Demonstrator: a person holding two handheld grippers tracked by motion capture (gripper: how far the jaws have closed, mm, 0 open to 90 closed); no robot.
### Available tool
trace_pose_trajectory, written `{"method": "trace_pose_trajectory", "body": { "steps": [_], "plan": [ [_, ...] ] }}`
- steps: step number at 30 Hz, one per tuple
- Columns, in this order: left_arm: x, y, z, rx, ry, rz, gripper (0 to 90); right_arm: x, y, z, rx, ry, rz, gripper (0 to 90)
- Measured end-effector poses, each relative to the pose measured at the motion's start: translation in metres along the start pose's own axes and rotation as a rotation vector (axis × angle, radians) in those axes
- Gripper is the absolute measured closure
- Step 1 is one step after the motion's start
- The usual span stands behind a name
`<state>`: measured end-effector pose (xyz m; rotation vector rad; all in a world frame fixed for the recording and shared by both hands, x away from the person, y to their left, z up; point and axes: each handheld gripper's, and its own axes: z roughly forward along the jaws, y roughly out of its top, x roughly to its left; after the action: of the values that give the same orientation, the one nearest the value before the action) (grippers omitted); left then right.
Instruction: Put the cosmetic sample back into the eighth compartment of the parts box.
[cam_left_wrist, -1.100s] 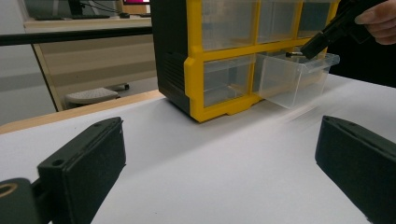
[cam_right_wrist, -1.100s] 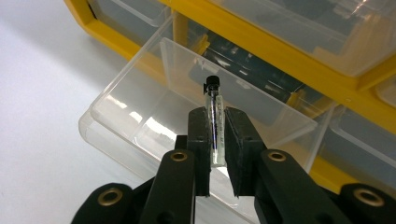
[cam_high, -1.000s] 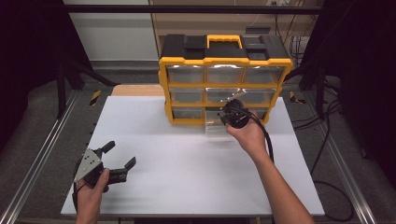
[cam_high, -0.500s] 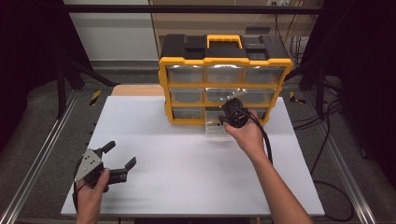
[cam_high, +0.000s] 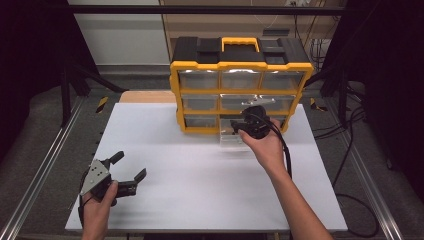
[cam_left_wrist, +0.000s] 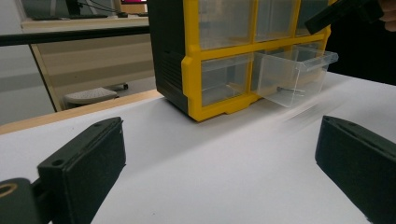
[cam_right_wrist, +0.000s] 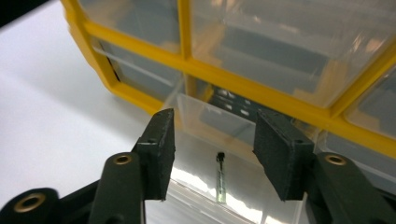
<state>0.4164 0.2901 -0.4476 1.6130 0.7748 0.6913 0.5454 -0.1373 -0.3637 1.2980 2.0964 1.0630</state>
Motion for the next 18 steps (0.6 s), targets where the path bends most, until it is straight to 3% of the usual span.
{"method": "trace_pose_trajectory", "body": {
  "steps": [8, 14, 18],
  "plan": [
    [-0.001, 0.0, 0.001, 0.003, -0.002, 0.004, 1.7, 0.009, -0.004, -0.017, -0.092, 0.003, -0.003, 27.3],
    [-0.001, 0.0, 0.001, 0.002, -0.003, 0.004, 1.7, 0.01, -0.002, -0.028, -0.15, 0.029, 0.015, 18.9],
    [-0.001, 0.0, 0.001, 0.002, -0.002, 0.002, 1.7, 0.012, -0.002, -0.035, -0.202, 0.021, -0.006, 15.8]
  ]
}}
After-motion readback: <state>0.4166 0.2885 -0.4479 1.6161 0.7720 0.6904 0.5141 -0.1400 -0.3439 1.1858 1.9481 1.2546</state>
